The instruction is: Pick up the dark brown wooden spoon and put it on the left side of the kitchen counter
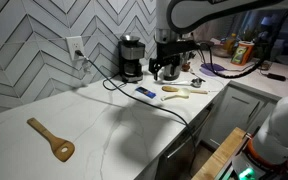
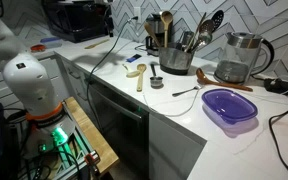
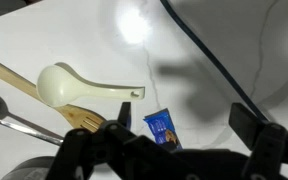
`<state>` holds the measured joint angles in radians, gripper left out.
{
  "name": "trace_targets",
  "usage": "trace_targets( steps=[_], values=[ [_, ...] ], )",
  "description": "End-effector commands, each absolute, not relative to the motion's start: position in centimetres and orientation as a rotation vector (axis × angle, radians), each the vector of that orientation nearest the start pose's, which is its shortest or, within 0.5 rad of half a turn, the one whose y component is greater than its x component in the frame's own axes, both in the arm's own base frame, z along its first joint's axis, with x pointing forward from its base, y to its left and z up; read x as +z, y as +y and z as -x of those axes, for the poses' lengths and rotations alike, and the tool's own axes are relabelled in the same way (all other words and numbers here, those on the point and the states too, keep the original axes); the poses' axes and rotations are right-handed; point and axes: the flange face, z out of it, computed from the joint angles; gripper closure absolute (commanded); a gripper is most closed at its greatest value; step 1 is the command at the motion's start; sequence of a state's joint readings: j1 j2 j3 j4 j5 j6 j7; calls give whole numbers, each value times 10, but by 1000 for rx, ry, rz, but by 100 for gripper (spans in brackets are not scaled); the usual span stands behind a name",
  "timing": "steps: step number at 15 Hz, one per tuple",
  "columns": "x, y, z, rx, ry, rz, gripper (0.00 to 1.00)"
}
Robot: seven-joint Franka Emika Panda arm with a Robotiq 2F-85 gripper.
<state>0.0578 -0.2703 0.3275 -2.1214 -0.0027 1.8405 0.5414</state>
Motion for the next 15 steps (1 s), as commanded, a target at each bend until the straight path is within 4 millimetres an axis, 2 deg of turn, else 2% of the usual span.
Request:
trace_targets(
  steps=[1, 10, 13, 15],
  values=[
    [518, 189, -438, -26, 271, 3221, 0],
    [518, 189, -438, -26, 271, 3221, 0],
    [534, 166, -461, -47, 266, 3190, 0],
    [556, 139, -485, -70, 271, 3163, 0]
  ],
)
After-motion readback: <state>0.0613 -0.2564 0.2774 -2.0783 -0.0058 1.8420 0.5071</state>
